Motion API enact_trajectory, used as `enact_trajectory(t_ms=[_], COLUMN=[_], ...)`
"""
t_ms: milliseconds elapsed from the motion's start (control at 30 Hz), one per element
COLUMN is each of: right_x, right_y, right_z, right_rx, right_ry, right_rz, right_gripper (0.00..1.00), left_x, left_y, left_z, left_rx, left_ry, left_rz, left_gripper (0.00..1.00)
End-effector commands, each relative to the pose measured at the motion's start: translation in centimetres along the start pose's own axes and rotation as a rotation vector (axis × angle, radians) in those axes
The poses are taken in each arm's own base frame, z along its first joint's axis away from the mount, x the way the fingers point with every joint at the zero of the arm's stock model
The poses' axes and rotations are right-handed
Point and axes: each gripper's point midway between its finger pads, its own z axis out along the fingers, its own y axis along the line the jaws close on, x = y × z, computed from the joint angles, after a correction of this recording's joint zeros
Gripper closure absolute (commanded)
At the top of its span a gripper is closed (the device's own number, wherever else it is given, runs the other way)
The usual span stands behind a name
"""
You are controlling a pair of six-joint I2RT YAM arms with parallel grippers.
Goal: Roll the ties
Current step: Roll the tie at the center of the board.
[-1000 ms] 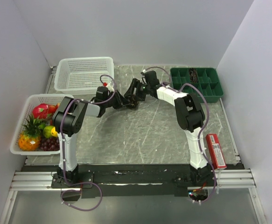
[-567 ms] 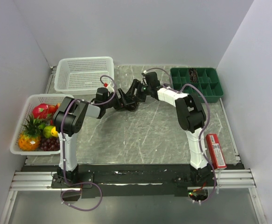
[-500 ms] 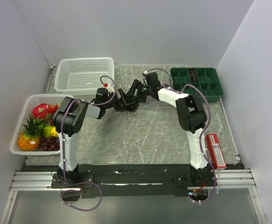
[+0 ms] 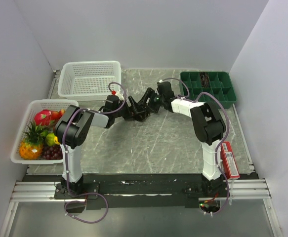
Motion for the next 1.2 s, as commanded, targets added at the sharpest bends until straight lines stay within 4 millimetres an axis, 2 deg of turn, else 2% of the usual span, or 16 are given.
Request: enact_trajectory(t_ms=[0,367,533,633,667,700,833,967,1100,1167], right_x=[4.8,3.2,2.7,3.1,3.4,3.5,4.0,4.1,2.4,0.4], right_y=[0.4,2.7,3.1,3.2,3.6,3.9,3.9,3.8,3.2,3.3], right_z=[-0.9,0.1,0.8,1.0,1.0,1.1,1.3,1.3,0.7,-0.4], right_rx=[0.005,-0.060,-0.055,-0.064,-0.081,-0.086,-0.089,-0.090,-0.078,-0.088], right_ry=[0.134,0.146,0.172,0.184,0.197,0.203,0.221,0.224,0.184,0.134], right_rz=[0.017,-0.013,-0.045,-0.029,-0.028,-0.028,-0.025,-0.020,-0.018,-0.022], right_gripper=[0.24,0.24,0.24,0.24,0.24,0.24,0.24,0.24,0.23,0.22], left_x=[-0.3,0.2,-0.4,-0.4,-0.4,-0.2,-0.1,0.4,0.4,0.5], left_y=[2.4,2.5,3.2,3.7,3.8,4.1,4.3,4.2,4.0,4.0], left_z=[0.2,1.0,0.9,1.2,1.3,1.5,1.8,1.7,1.5,1.4], left_rx=[-0.099,-0.128,-0.182,-0.213,-0.216,-0.219,-0.212,-0.192,-0.175,-0.165], left_ry=[-0.049,0.063,0.066,0.063,0.060,0.061,0.049,0.049,0.044,0.045], left_rz=[-0.039,0.096,0.131,0.121,0.119,0.112,0.095,0.085,0.095,0.098], left_gripper=[0.11,0.11,0.16,0.33,0.45,0.51,0.65,0.99,0.99,0.99])
